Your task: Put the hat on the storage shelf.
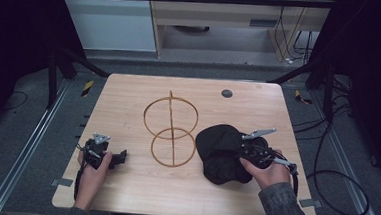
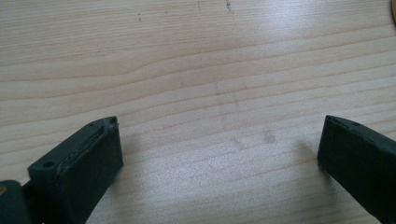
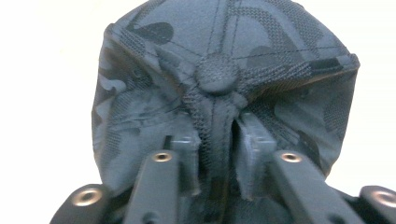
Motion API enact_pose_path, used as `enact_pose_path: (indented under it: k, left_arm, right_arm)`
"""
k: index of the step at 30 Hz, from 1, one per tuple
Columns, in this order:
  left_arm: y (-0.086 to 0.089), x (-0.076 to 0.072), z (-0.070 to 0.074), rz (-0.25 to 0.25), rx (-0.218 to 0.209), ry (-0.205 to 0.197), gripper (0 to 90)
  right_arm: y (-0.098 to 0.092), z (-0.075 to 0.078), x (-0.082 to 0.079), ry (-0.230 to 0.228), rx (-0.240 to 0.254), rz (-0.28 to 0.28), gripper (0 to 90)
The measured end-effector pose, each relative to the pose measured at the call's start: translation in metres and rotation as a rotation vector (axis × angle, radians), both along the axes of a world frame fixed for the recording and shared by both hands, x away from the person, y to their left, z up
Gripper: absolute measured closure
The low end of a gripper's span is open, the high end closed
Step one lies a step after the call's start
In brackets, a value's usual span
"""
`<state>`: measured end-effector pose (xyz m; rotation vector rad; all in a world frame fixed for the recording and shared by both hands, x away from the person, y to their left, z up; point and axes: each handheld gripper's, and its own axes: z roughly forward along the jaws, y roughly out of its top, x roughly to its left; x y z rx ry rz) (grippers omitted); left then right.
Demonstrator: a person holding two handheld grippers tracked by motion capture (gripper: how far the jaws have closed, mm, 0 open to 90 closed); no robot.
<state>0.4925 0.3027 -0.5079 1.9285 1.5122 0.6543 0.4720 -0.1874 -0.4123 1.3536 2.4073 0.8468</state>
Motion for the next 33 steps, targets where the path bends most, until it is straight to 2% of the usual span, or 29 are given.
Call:
enact_pose_path:
  k: [7, 12, 21, 29, 33]
  left_arm:
    - [0.000, 0.000, 0.000, 0.000, 0.000, 0.000, 0.0]
    - [0.000, 0.000, 0.000, 0.000, 0.000, 0.000, 0.0]
    - [0.000, 0.000, 0.000, 0.000, 0.000, 0.000, 0.0]
    - [0.000, 0.000, 0.000, 0.000, 0.000, 0.000, 0.0]
    - [0.000, 0.000, 0.000, 0.000, 0.000, 0.000, 0.0]
  right_arm:
    - [-0.003, 0.009, 0.007, 0.010, 0.002, 0.015, 84.1]
    - [-0.004, 0.021, 0.015, 0.027, -0.007, 0.029, 85.4]
    - [-0.013, 0.042, 0.024, 0.048, 0.024, 0.030, 86.0]
    - [-0.025, 0.063, 0.029, 0.037, 0.034, 0.015, 86.0]
    - [-0.032, 0.077, 0.033, 0.010, 0.027, 0.000, 86.0]
